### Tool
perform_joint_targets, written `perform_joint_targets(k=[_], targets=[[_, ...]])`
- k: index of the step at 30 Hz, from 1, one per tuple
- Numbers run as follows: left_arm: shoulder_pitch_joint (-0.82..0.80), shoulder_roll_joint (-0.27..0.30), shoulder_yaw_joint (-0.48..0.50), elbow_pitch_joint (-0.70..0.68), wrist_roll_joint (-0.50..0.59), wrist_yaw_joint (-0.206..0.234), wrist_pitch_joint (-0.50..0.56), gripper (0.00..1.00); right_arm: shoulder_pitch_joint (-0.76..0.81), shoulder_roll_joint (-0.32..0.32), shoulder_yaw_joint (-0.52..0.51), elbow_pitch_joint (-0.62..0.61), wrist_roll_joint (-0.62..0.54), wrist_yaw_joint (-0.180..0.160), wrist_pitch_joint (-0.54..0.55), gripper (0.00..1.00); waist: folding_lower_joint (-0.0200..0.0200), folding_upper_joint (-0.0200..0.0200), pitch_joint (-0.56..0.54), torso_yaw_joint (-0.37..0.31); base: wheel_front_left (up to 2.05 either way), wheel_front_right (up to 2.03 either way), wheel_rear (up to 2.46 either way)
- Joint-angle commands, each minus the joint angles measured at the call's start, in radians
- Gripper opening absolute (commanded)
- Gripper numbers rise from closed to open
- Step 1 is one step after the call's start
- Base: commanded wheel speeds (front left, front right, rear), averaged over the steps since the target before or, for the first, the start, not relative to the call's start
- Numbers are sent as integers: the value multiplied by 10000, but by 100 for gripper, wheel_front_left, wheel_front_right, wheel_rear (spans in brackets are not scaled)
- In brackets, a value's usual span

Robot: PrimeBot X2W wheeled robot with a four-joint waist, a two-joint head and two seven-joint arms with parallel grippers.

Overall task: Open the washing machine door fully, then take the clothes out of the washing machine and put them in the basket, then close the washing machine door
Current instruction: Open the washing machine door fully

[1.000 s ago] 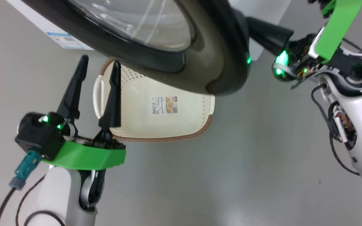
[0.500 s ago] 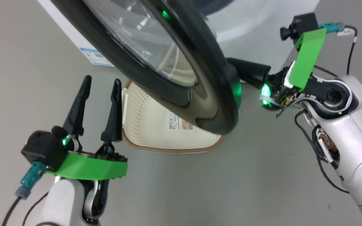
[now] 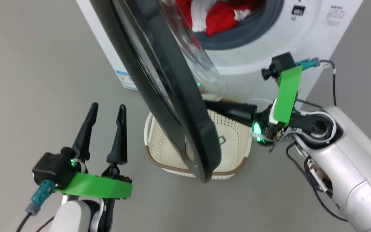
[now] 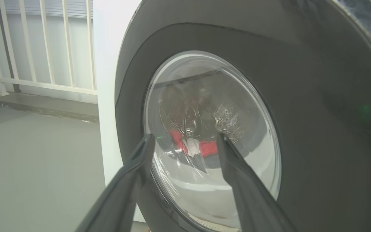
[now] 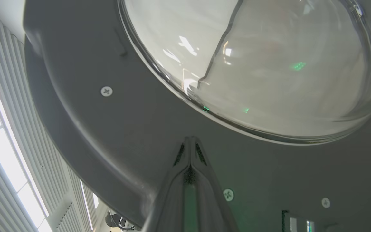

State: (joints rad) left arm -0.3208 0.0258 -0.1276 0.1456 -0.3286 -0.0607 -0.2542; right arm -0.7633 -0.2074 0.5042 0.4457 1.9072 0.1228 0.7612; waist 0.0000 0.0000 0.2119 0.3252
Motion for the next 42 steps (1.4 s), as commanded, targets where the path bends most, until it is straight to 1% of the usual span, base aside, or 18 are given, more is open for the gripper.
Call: perform_joint_targets(k=[1,8,9,19,32,39,42], targets=[[87,244,311,-178,-82,57,-76,100,206,278,216,-220,-1,79,115,0,0,0,-593,455,0,0,0],[382,244,203,38,-76,87,-76,100,603,498,658,74,-60,79,104,0,0,0,-1280,1040,0,0,0],[382,244,203,38,-76,87,-76,100,603,498,658,74,-60,79,104,0,0,0,-1280,1040,0,0,0],[525,244,-41,262,-135,158,-76,100,684,763,918,376,-235,79,-96,0,0,0,-1467,2002,0,0,0],[915,244,439,-251,-238,382,-76,100,64,1136,1150,1033,-352,79,178,0,0,0,-1115,2208,0,0,0],[1054,244,534,-423,-311,444,-76,100,-136,1260,1183,1278,-543,79,201,0,0,0,-986,2243,0,0,0],[1086,244,595,-544,-376,440,-76,100,-155,1259,1233,1269,-810,79,121,0,0,0,-989,2242,0,0,0]])
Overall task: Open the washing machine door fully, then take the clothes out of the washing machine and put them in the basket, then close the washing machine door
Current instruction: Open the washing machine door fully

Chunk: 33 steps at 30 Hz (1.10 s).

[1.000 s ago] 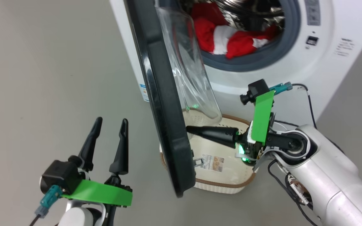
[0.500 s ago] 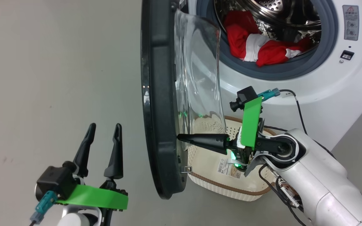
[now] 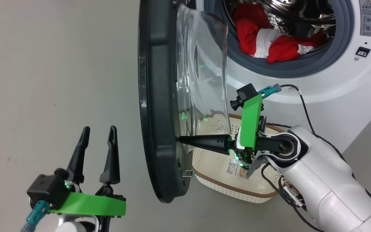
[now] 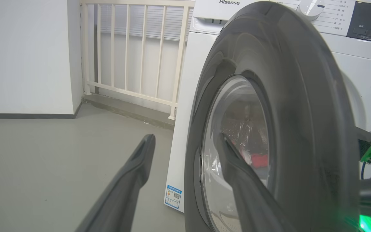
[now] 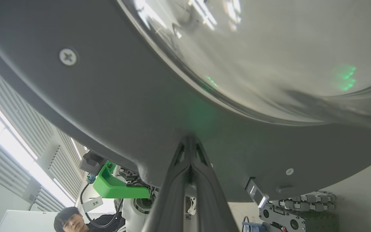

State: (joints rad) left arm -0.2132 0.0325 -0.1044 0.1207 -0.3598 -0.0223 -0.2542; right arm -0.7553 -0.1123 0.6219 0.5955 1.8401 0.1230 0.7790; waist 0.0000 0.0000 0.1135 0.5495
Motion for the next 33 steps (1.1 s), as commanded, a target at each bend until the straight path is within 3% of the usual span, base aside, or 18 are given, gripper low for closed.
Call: perform_joint_targets(k=[1,4,5,6,7,8,12,17,24,29,32,33], targets=[[22,177,375,-318,-63,47,-76,100,-198,310,59,-264,-191,77,-63,0,0,0,-12,-5,0,0,0],[51,177,404,-351,-52,17,-76,100,-62,245,46,-498,-445,77,-191,0,0,0,-42,-21,0,0,0],[53,177,419,-365,-58,23,-76,100,6,204,-3,-585,-544,77,-328,16,0,0,-51,-27,0,0,0],[60,177,429,-368,-59,33,-76,100,76,147,-84,-629,-669,77,-569,41,0,0,-65,-33,0,0,0],[69,177,440,-361,-63,60,-76,100,141,88,-150,-669,-810,77,-814,78,0,0,-76,-37,0,0,0],[75,177,449,-354,-67,82,-76,100,220,42,-220,-772,-897,77,-983,100,0,0,-85,-41,0,0,0],[94,177,490,-307,-52,90,-76,100,506,-142,-528,-1138,-1087,77,-1535,100,0,0,-121,-62,0,0,0],[129,177,491,-250,-54,69,-76,100,1028,-581,-1068,-2186,-2287,77,-3479,100,0,0,-183,-97,0,0,0],[231,177,290,-374,-30,69,-76,100,1863,-1369,-828,-2918,-5497,77,-7100,100,0,0,-252,-133,0,0,0],[277,177,260,-533,46,59,-76,100,2466,-1458,-944,-2344,-7342,77,-9762,100,0,0,-301,-158,0,0,0],[311,177,238,-625,115,87,-76,100,2680,-1311,-1601,-1600,-8706,77,-10357,100,0,0,-329,-178,0,0,0],[330,177,222,-672,150,108,-76,100,2864,-974,-2652,-1525,-9760,77,-10396,100,0,0,-315,-198,0,0,0]])
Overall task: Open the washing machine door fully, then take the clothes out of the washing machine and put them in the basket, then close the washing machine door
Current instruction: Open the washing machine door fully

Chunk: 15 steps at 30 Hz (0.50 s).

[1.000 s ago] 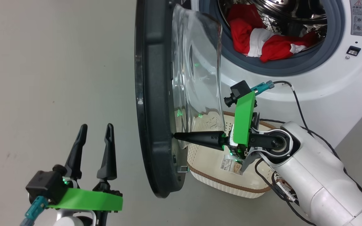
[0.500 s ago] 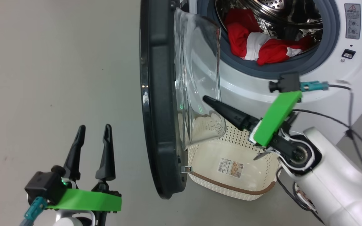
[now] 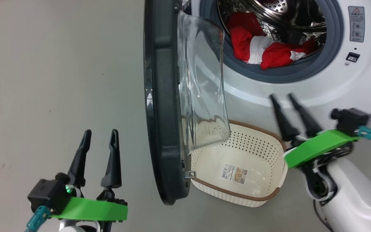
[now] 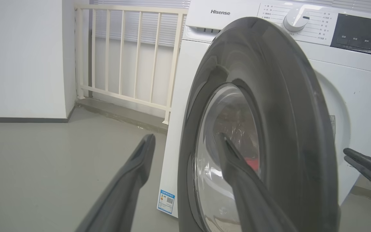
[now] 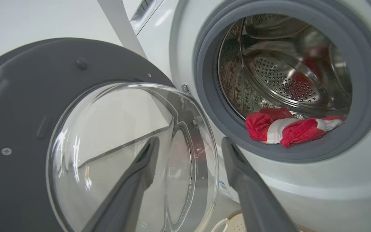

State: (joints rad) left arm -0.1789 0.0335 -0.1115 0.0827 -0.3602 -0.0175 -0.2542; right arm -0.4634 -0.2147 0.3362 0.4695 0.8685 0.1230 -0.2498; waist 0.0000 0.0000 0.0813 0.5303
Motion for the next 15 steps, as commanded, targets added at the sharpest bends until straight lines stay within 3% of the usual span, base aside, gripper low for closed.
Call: perform_joint_targets(k=[1,4,7,15], targets=[[-7,168,284,-312,165,65,-76,100,104,231,-427,-405,-777,77,-112,100,0,0,17,-11,0,0,0],[-4,168,254,-341,181,84,-76,100,791,840,-1773,-1123,-3135,77,-116,100,0,0,39,-1,0,0,0],[-2,168,251,-352,207,97,-76,100,1476,1342,-2527,-1713,-4501,77,-117,100,0,0,46,15,0,0,0],[5,168,285,-394,272,101,-76,100,2490,1632,-2923,-2629,-5952,77,-119,100,0,0,38,16,0,0,0]])
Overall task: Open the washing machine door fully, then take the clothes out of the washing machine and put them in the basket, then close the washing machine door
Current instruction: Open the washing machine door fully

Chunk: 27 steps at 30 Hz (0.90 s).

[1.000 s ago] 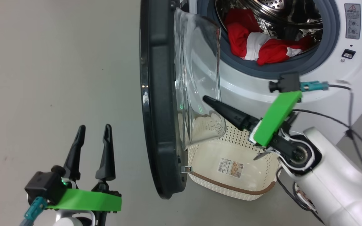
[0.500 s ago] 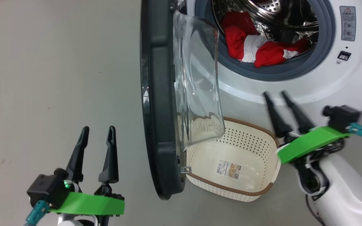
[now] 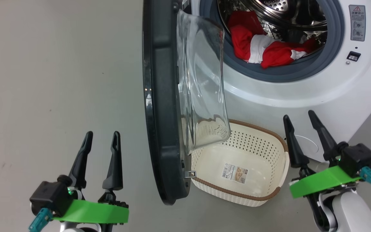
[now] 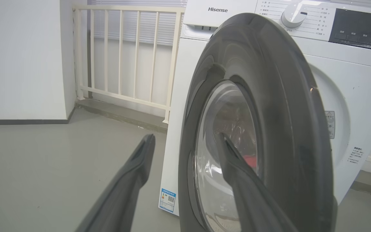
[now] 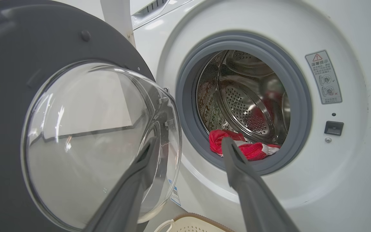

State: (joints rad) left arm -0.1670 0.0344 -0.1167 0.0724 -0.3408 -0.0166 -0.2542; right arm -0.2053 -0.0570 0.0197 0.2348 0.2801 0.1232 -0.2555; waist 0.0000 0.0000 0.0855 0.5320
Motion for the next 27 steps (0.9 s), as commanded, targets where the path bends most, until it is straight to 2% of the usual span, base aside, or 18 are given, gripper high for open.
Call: perform_joint_targets(k=[1,27], targets=[[-98,158,343,-314,94,82,-76,100,101,61,335,-417,-26,75,-61,100,0,0,-18,-1,0,0,0],[30,158,242,6,350,-52,-76,100,445,67,544,-338,329,75,-62,100,0,0,-221,-26,0,0,0]])
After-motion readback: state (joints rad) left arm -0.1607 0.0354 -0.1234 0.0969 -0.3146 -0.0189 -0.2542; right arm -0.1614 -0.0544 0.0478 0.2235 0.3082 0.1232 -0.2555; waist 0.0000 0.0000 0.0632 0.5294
